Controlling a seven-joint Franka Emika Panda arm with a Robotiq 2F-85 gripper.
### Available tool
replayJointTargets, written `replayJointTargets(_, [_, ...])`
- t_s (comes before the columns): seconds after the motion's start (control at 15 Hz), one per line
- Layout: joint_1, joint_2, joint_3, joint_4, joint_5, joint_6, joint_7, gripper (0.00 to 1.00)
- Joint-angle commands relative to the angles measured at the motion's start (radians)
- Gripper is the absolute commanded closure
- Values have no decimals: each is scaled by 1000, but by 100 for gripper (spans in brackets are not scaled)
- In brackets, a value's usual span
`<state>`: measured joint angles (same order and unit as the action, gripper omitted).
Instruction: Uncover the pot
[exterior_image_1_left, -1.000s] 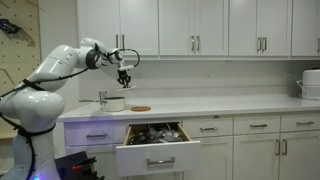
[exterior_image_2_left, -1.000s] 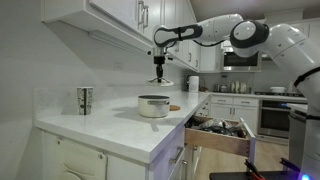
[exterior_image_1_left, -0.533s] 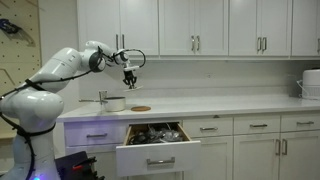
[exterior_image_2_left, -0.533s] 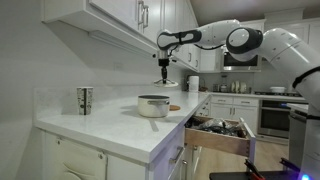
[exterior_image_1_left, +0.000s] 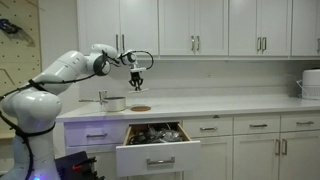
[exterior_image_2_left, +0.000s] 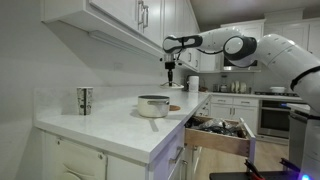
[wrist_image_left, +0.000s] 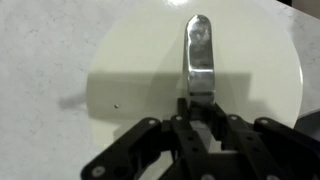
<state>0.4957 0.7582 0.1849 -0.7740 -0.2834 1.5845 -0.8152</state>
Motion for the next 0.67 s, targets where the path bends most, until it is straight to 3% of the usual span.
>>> replayJointTargets(0.0, [4,62,-2,111,23,-55,0,94])
replayJointTargets(0.6, [16,196,-9,208,52,-83,-13,94])
